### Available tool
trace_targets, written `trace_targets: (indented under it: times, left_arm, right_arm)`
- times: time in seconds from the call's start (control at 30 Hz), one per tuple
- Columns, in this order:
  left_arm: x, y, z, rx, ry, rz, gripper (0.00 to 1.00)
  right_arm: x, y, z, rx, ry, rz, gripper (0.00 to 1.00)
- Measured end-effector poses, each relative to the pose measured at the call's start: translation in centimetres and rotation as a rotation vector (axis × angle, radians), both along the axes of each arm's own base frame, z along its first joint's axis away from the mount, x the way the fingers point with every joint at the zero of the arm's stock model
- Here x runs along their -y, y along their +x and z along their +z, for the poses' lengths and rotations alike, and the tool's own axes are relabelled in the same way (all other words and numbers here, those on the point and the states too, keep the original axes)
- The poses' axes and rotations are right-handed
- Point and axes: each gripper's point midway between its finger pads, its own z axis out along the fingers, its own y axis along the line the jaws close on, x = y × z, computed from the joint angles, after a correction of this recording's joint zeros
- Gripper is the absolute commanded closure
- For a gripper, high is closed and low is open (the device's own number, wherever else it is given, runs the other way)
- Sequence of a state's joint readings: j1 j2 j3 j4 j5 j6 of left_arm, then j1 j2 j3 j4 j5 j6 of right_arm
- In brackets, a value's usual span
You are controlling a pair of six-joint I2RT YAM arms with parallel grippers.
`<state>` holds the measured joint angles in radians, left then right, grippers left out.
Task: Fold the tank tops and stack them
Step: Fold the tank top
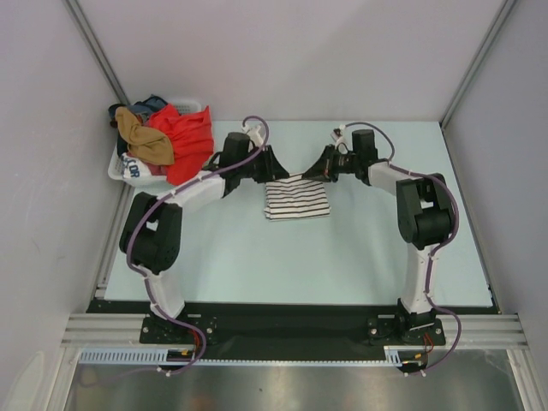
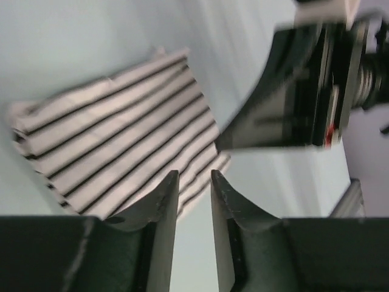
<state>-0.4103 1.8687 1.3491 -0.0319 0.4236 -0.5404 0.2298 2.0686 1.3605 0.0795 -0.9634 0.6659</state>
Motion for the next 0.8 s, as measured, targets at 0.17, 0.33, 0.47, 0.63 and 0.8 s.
trace_targets:
  times: [0.17, 0.33, 0.47, 0.63, 0.8]
  left_arm:
    - [1.5, -4.7, -2.9, -0.072, -0.073, -0.073, 0.79]
    - [1.3, -6.9, -7.0, -0.161, -0.055, -0.079, 0.82]
    - [0.4, -7.9, -9.6, -0.204, -0.025, -0.057, 0.82]
    - [-1.3, -8.8, -12.2, -0.242, 0.050, -0.004, 0.83]
    - [-2.6, -9.2, -12.5, -0.228, 0.104, 0.034, 0.76]
  right_arm:
    - [1.0, 4.1, 2.0, 0.056, 0.031, -0.056, 0.97]
    - [1.7, 6.6, -2.4, -0.034, 0.032, -0.103, 0.98]
    - [1.8, 6.3, -7.9, -0.164, 0.005, -0.127, 0.96]
    - [2.2, 6.2, -9.3, -0.219, 0.014, -0.142, 0.94]
    - [3.2, 6.2, -8.7, -0.206, -0.002, -0.171, 0.67]
